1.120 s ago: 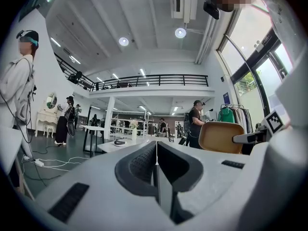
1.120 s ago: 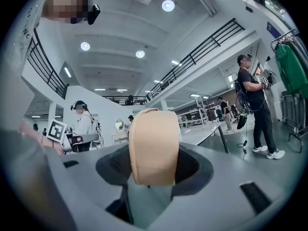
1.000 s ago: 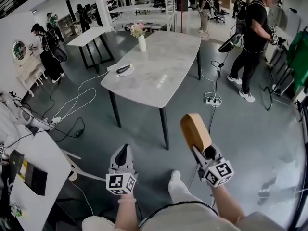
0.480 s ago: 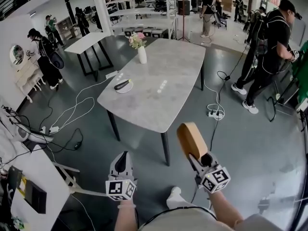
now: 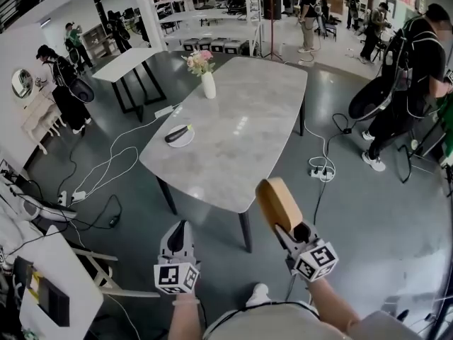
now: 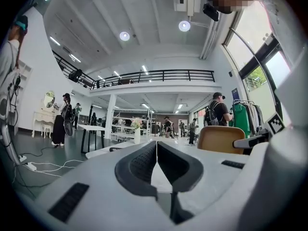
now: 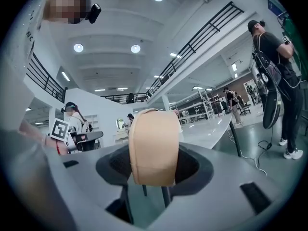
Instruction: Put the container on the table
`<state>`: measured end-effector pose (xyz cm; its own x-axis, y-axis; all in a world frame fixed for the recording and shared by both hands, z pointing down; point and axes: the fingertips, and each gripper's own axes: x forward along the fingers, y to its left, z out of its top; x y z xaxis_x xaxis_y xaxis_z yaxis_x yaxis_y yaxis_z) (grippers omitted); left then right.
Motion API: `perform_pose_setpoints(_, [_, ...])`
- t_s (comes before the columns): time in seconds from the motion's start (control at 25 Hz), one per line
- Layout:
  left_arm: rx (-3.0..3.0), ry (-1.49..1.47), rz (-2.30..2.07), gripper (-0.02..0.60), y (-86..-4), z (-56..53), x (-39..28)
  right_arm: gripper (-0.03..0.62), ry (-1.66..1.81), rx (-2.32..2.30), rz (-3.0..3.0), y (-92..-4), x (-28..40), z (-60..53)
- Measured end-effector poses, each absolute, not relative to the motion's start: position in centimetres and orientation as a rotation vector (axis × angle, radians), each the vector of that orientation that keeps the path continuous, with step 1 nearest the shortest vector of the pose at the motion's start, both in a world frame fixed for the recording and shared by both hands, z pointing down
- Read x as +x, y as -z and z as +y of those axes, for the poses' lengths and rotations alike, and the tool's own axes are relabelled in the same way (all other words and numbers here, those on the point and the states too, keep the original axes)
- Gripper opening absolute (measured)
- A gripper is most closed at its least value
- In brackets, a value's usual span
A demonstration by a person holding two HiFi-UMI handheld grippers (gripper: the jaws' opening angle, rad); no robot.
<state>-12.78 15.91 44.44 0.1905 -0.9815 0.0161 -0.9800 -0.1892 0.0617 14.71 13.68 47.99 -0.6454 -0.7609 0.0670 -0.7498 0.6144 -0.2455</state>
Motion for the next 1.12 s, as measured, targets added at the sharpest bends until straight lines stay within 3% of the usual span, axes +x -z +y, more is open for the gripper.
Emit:
perform_pose_setpoints(0.44, [2.335,0.029,-1.919,0.008,-46.6,12.0,-14.0,0.218,0.439,-1.288,2.812,-49.2,13.0,9.4])
perform_pose_setpoints(1.12, [2.482,0.037,-1.718,0.009,-47.4,-5.5,-14.6,0.218,0.444,-1.399,2.746,-49.3,9.8,-3.6])
